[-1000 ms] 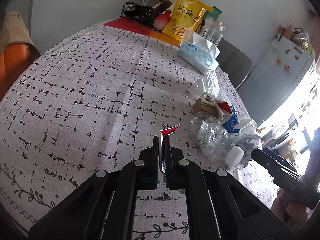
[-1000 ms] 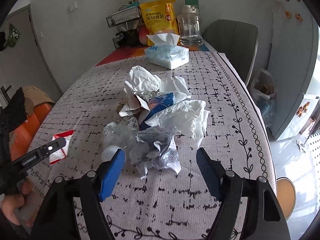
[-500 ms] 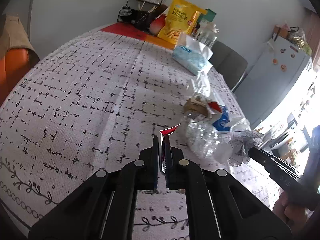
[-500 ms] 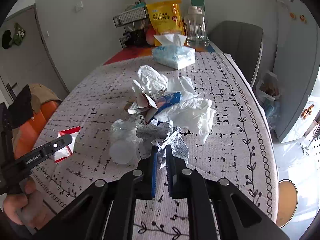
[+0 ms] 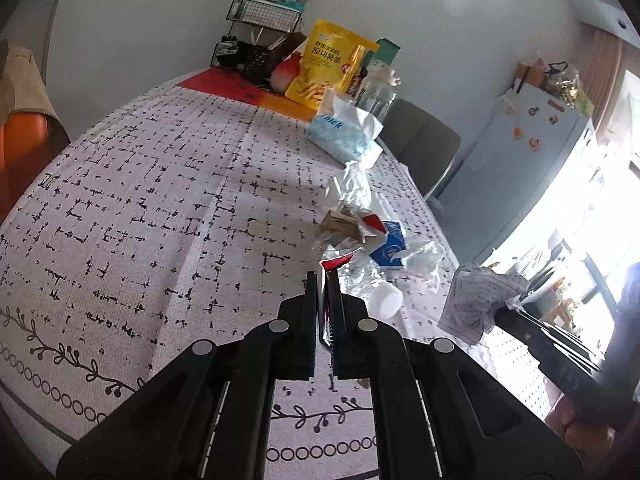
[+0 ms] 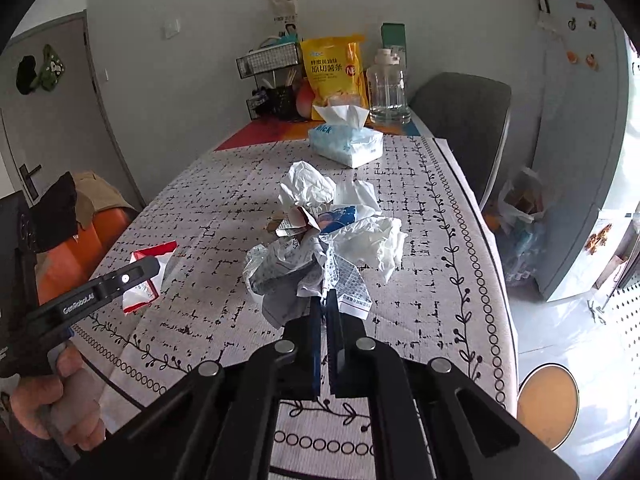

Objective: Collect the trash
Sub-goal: 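Grasp the grey patterned wrapper with the right tool while the left tool holds the scrap, then carry both held items over the white bin and open both tools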

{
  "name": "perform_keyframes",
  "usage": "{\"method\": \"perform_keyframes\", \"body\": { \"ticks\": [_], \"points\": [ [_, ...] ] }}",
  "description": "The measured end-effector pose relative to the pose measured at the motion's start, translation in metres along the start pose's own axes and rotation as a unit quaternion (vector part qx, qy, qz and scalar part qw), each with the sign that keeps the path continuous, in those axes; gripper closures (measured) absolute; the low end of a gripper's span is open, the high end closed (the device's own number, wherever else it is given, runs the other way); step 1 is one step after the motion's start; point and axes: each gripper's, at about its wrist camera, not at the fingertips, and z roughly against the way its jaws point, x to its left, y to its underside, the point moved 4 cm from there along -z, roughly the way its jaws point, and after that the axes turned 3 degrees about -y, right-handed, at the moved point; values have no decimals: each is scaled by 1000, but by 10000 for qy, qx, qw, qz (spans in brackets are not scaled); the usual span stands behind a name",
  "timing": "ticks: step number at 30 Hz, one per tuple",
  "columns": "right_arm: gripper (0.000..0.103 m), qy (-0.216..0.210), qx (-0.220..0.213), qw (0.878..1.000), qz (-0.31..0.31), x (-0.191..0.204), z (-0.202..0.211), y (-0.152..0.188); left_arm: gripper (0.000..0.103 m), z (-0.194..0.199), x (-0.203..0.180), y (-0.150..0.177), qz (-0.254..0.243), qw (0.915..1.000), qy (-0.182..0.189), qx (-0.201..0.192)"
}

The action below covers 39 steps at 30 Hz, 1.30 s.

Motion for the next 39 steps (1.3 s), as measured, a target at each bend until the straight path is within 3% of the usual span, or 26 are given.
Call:
{"method": "perform_keyframes", "body": {
  "ticks": [8,20,31,39],
  "points": [
    [100,129,-215,9994,-243,-23,25,9,97,-8,-38,8,-311,9992,243,108],
    [100,603,-562,9921,-947,-119,57,26,97,-41,-147,21,-1083,9917,649,253],
    [100,1280,-774,9737,-1716,-223,102,63,97,-78,-267,61,-1649,9771,1200,602],
    [100,1609,-792,9567,-2290,-294,123,104,97,-111,-338,105,-2012,9632,1418,1083]
  ]
}}
